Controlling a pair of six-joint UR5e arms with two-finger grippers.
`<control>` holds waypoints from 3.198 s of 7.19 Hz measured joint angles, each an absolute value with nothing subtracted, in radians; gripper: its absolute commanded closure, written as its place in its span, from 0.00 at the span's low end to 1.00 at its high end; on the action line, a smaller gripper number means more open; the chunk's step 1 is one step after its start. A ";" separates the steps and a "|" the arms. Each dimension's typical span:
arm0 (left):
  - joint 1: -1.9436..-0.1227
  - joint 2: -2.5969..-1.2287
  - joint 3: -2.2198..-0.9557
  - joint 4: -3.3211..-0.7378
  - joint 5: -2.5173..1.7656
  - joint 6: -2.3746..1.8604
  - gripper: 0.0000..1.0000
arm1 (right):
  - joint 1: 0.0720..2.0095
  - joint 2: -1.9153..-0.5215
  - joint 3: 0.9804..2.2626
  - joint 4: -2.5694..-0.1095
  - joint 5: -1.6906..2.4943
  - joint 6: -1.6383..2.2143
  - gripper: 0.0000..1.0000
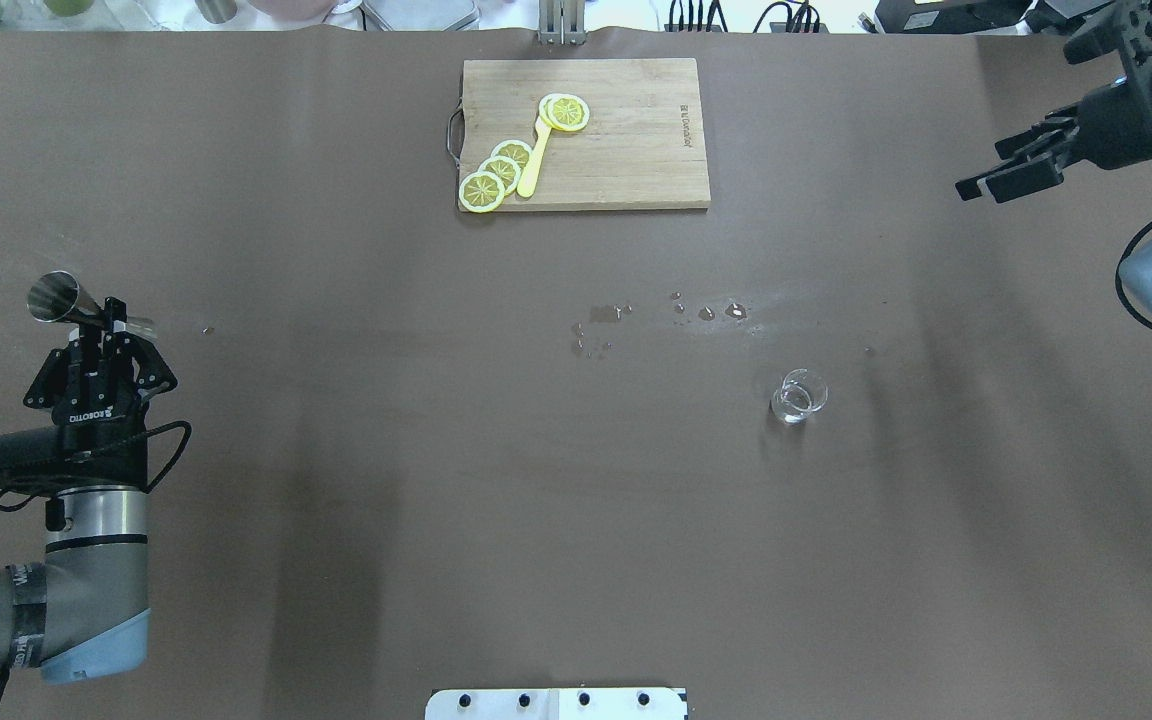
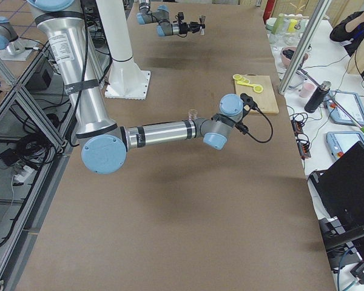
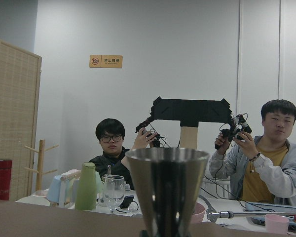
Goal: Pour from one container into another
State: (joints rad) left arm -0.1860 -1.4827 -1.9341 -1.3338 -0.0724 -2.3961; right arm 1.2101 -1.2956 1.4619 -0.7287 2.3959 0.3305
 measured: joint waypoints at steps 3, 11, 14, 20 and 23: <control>-0.147 -1.486 -1.915 -1.288 -0.132 -2.427 1.00 | 1.287 -1.299 1.554 -1.184 2.228 0.333 0.00; -0.083 -1.491 -1.778 -1.290 -0.149 -2.481 1.00 | 1.514 -1.502 1.572 -1.538 2.338 0.329 0.00; -0.063 -1.491 -1.768 -1.291 -0.146 -2.527 1.00 | 1.517 -1.529 1.545 -1.534 2.344 0.330 0.00; -0.047 -1.491 -1.757 -1.290 -0.144 -2.537 0.42 | 1.517 -1.532 1.567 -1.573 2.343 0.351 0.00; -0.038 -1.490 -1.759 -1.288 -0.141 -2.536 0.02 | 1.517 -1.541 1.606 -1.610 2.337 0.369 0.00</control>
